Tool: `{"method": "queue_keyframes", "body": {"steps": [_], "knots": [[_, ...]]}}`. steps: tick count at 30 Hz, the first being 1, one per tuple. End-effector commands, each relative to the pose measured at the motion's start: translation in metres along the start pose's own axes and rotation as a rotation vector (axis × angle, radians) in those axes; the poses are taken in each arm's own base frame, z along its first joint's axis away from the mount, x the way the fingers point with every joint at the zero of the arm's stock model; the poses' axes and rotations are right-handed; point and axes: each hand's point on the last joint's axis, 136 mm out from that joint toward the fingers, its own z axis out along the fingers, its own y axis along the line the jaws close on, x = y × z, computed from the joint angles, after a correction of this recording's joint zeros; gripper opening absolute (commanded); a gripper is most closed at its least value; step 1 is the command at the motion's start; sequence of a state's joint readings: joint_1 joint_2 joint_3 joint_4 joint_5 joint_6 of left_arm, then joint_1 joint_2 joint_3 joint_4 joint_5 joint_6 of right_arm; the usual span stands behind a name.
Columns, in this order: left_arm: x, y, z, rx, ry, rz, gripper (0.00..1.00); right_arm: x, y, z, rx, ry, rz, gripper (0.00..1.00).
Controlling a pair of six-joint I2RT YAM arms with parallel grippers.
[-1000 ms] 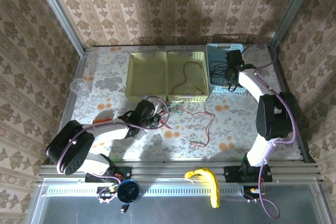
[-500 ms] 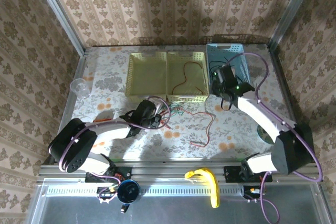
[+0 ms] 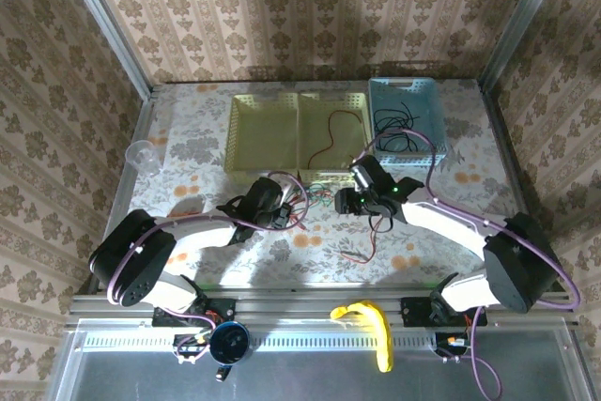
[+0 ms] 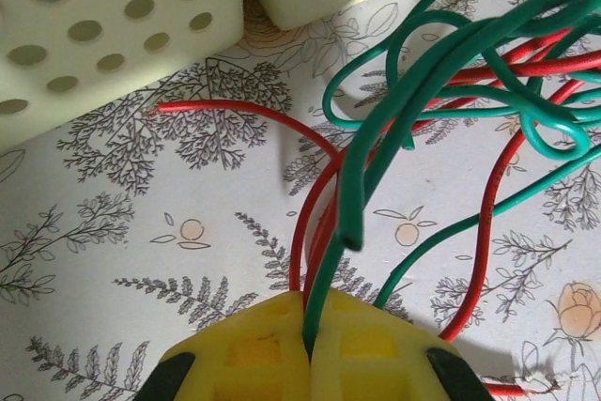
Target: Untangle the cables
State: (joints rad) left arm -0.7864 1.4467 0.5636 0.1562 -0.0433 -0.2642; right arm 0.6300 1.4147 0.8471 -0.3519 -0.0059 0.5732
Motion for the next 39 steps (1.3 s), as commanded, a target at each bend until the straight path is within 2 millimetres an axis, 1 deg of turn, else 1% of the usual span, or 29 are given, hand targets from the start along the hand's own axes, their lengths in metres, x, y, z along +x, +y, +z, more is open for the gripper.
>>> {"method": "queue_keyframes", "body": {"steps": [1,7,11,12,14,16,18,19,20,21,25,30,34,36,39], "knots": [[-0.006,-0.009,-0.001,0.031,0.004,0.042,0.0,-0.013,0.02,0.007,-0.05,-0.008,-0.007,0.57],[-0.004,-0.016,-0.006,0.061,0.008,0.057,0.0,-0.017,0.033,0.022,-0.06,0.017,-0.047,0.57],[-0.005,-0.03,-0.01,0.141,-0.008,0.075,0.0,-0.017,0.037,0.037,-0.069,0.038,-0.044,0.54],[-0.006,-0.033,-0.011,0.164,-0.011,0.081,0.0,-0.016,0.038,0.041,-0.07,0.044,-0.039,0.51],[-0.007,-0.038,-0.013,0.189,-0.017,0.091,0.05,-0.015,0.037,0.048,-0.064,0.051,-0.025,0.38],[-0.008,-0.037,-0.014,0.185,-0.021,0.085,0.13,-0.015,0.031,0.053,-0.032,0.043,0.002,0.15],[-0.007,-0.035,-0.014,0.175,-0.024,0.08,0.14,-0.016,0.019,0.054,0.026,0.023,0.034,0.03],[-0.007,-0.032,-0.014,0.16,-0.025,0.075,0.14,-0.017,0.011,0.053,0.067,0.013,0.051,0.0],[-0.007,-0.028,-0.014,0.14,-0.027,0.067,0.09,-0.016,0.004,0.052,0.102,0.008,0.064,0.0],[-0.007,-0.023,-0.014,0.113,-0.028,0.056,0.0,-0.014,-0.005,0.05,0.145,0.004,0.076,0.0],[-0.009,0.001,-0.017,0.014,-0.053,-0.017,0.0,-0.007,-0.035,0.04,0.28,-0.001,0.119,0.0],[-0.019,0.031,-0.036,-0.026,-0.16,-0.18,0.0,0.009,-0.077,0.029,0.39,0.018,0.254,0.0],[-0.023,0.058,-0.056,-0.083,-0.236,-0.291,0.0,0.025,-0.107,0.023,0.396,0.024,0.394,0.0],[-0.021,0.076,-0.066,-0.147,-0.265,-0.347,0.0,0.032,-0.12,0.02,0.379,0.022,0.463,0.0],[-0.013,0.102,-0.08,-0.24,-0.298,-0.429,0.0,0.04,-0.139,0.013,0.379,0.01,0.548,0.0]]}}
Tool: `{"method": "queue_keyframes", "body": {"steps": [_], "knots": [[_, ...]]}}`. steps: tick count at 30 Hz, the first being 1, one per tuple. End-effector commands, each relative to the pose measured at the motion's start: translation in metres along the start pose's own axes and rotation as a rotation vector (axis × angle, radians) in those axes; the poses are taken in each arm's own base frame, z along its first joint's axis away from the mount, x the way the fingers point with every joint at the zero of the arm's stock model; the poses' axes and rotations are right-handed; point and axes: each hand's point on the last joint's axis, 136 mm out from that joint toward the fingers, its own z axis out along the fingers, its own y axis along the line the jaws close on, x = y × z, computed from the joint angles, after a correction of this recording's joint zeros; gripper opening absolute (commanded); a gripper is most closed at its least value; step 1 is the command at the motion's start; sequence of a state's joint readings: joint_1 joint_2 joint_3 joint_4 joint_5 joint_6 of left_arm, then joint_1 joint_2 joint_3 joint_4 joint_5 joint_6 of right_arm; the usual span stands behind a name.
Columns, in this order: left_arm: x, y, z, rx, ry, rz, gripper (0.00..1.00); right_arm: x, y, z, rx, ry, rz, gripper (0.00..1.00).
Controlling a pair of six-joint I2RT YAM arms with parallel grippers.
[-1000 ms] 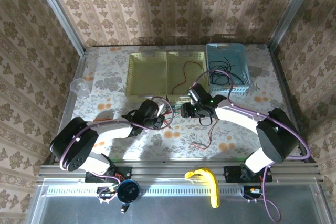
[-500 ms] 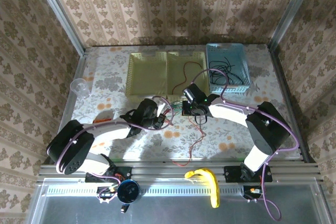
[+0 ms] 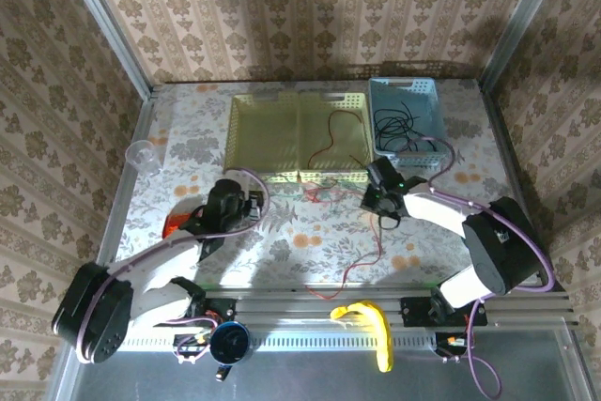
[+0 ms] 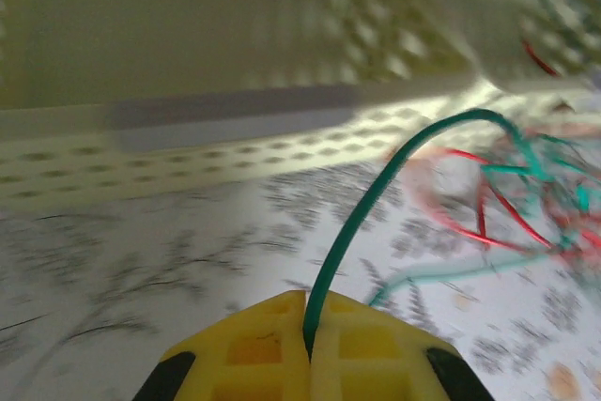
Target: Untangle the cables
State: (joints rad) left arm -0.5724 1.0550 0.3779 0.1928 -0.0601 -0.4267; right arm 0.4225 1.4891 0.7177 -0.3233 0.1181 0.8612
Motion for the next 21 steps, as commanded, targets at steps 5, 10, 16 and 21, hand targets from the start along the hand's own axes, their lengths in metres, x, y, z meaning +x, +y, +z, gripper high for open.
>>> {"method": "queue_keyframes", "body": {"steps": [5,10,16,21], "knots": [[-0.003,0.044,-0.013,-0.17,-0.037,-0.103,0.0,0.004,-0.047,-0.005,0.076,0.003,0.127,0.0],[0.004,0.021,-0.004,-0.061,0.017,-0.053,0.0,-0.003,-0.039,-0.014,0.033,-0.017,0.117,0.0],[0.012,-0.018,0.004,0.045,0.077,0.089,0.0,-0.013,-0.04,-0.029,0.053,-0.077,0.119,0.41],[0.016,-0.031,0.011,0.057,0.097,0.135,0.0,-0.045,-0.027,-0.085,0.087,-0.355,-0.019,0.51]]}}
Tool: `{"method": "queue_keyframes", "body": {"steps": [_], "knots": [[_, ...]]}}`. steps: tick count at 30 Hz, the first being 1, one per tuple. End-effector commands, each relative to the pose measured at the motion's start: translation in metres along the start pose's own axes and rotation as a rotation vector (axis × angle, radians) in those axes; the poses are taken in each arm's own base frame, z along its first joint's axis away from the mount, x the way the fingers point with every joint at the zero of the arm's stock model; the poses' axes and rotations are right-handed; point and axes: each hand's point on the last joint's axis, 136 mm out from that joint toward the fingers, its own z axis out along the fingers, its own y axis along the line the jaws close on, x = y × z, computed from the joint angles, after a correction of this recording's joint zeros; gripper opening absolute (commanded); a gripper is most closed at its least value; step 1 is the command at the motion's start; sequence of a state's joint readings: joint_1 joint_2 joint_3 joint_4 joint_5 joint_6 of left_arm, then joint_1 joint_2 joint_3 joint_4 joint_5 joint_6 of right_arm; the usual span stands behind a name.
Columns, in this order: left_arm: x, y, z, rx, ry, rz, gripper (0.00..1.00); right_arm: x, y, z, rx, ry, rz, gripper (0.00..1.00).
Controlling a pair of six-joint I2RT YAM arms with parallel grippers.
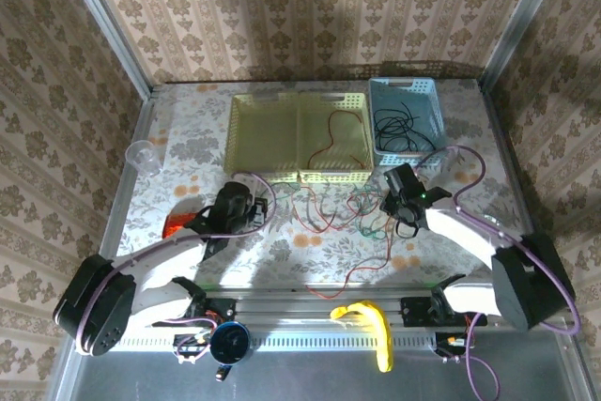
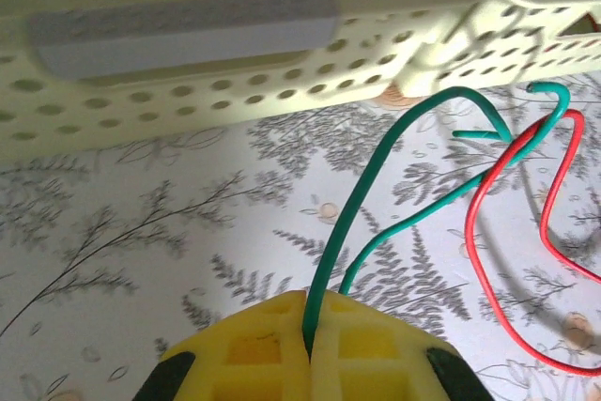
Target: Untangle the cables
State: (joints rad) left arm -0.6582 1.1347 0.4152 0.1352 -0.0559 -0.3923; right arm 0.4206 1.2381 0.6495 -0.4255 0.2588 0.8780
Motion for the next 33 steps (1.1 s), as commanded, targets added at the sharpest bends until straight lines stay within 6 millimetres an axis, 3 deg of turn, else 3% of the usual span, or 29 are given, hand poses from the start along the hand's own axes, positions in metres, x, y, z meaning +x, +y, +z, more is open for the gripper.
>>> {"method": "queue_keyframes", "body": {"steps": [1,3,5,8,11,14,17,27,30,33], "knots": [[-0.013,-0.011,0.003,0.023,-0.018,0.05,0.0,-0.041,0.006,-0.044,0.036,-0.232,-0.074,0.51],[-0.014,-0.016,0.007,0.034,-0.015,0.061,0.0,-0.046,0.025,-0.055,-0.041,-0.263,-0.135,0.52],[-0.015,-0.019,0.009,0.043,-0.014,0.069,0.0,-0.037,0.056,-0.057,-0.171,-0.221,-0.218,0.52],[-0.018,-0.022,0.011,0.052,-0.019,0.074,0.0,-0.006,0.103,-0.056,-0.363,-0.083,-0.374,0.52],[-0.021,-0.024,0.01,0.056,-0.027,0.078,0.0,0.03,0.133,-0.049,-0.476,0.07,-0.48,0.52],[-0.023,-0.024,0.009,0.055,-0.027,0.082,0.0,0.06,0.149,-0.033,-0.502,0.21,-0.538,0.52],[-0.023,-0.026,0.008,0.061,-0.025,0.089,0.0,0.073,0.159,-0.017,-0.476,0.252,-0.573,0.52],[-0.018,-0.032,0.007,0.097,-0.013,0.087,0.0,0.069,0.192,0.024,-0.445,0.235,-0.55,0.5],[-0.017,-0.034,0.006,0.113,-0.013,0.086,0.0,0.064,0.197,0.033,-0.429,0.208,-0.533,0.41],[-0.015,-0.034,0.005,0.117,-0.01,0.083,0.0,0.056,0.199,0.036,-0.418,0.165,-0.515,0.16]]}}
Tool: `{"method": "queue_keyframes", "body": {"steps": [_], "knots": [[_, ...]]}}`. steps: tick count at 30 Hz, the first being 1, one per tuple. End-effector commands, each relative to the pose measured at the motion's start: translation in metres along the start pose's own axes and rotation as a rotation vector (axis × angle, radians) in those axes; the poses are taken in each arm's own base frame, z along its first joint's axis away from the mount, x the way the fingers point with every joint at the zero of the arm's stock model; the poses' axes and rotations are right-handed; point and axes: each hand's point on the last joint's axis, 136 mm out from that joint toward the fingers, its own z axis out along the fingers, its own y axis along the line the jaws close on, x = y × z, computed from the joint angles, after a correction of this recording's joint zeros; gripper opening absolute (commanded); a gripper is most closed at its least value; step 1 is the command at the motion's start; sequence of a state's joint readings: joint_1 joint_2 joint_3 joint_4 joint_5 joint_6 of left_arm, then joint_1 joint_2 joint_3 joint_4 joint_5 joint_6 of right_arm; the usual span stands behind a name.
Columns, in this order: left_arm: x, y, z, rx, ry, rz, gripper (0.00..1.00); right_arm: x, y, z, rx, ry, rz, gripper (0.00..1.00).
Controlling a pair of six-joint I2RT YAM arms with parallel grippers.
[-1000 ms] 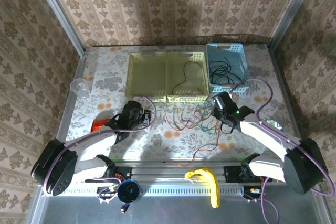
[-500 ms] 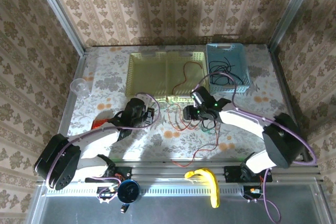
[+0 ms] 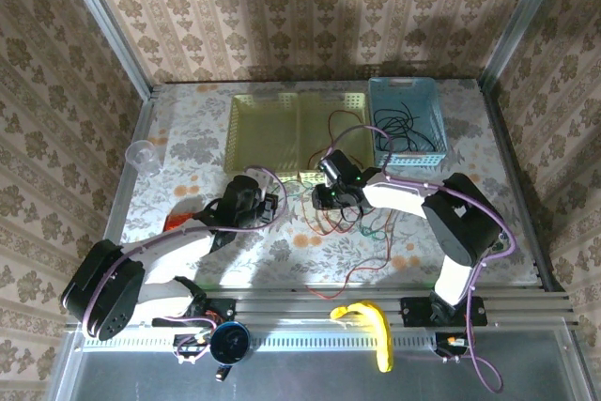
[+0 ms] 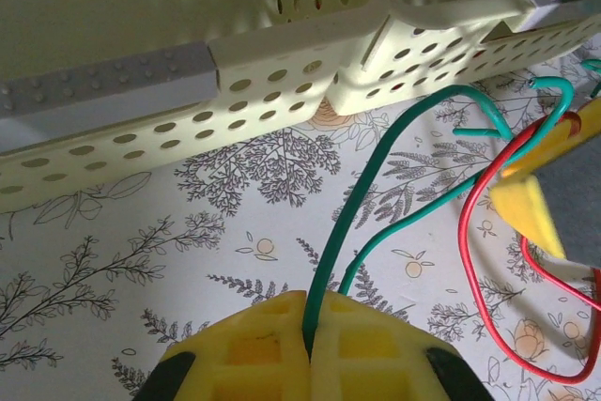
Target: Untangle the cables
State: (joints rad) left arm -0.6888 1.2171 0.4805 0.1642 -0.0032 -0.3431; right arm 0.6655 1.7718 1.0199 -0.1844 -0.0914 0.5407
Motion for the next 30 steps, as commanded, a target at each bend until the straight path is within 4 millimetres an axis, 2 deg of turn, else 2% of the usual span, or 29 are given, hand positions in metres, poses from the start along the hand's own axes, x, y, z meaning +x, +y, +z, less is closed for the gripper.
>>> {"method": "queue_keyframes", "body": {"steps": [1,3,7,9,13,18,21,27,30], "knots": [[-0.005,-0.009,-0.005,0.039,-0.022,0.016,0.0,-0.021,-0.001,-0.001,0.027,-0.083,0.014,0.08],[-0.002,-0.006,-0.006,0.027,-0.015,0.011,0.0,-0.024,-0.004,-0.008,0.043,-0.109,0.018,0.0],[0.004,0.009,-0.006,-0.052,0.0,-0.003,0.0,-0.033,-0.007,-0.037,0.067,-0.176,0.029,0.0],[0.01,0.019,-0.004,-0.1,0.019,-0.008,0.0,-0.043,-0.006,-0.062,0.074,-0.231,0.032,0.0],[0.023,0.023,0.004,-0.115,0.064,0.009,0.0,-0.071,0.001,-0.115,0.056,-0.36,0.033,0.0],[0.033,0.025,0.013,-0.122,0.096,0.014,0.0,-0.124,0.011,-0.195,0.002,-0.556,0.038,0.0],[0.04,0.025,0.017,-0.128,0.119,0.017,0.0,-0.153,0.009,-0.229,-0.018,-0.651,0.073,0.0],[0.052,0.025,0.022,-0.133,0.159,0.03,0.0,-0.205,0.006,-0.267,-0.081,-0.787,0.129,0.0],[0.05,0.02,0.022,-0.125,0.155,0.045,0.0,-0.224,-0.001,-0.244,-0.047,-0.741,0.125,0.0]]}}
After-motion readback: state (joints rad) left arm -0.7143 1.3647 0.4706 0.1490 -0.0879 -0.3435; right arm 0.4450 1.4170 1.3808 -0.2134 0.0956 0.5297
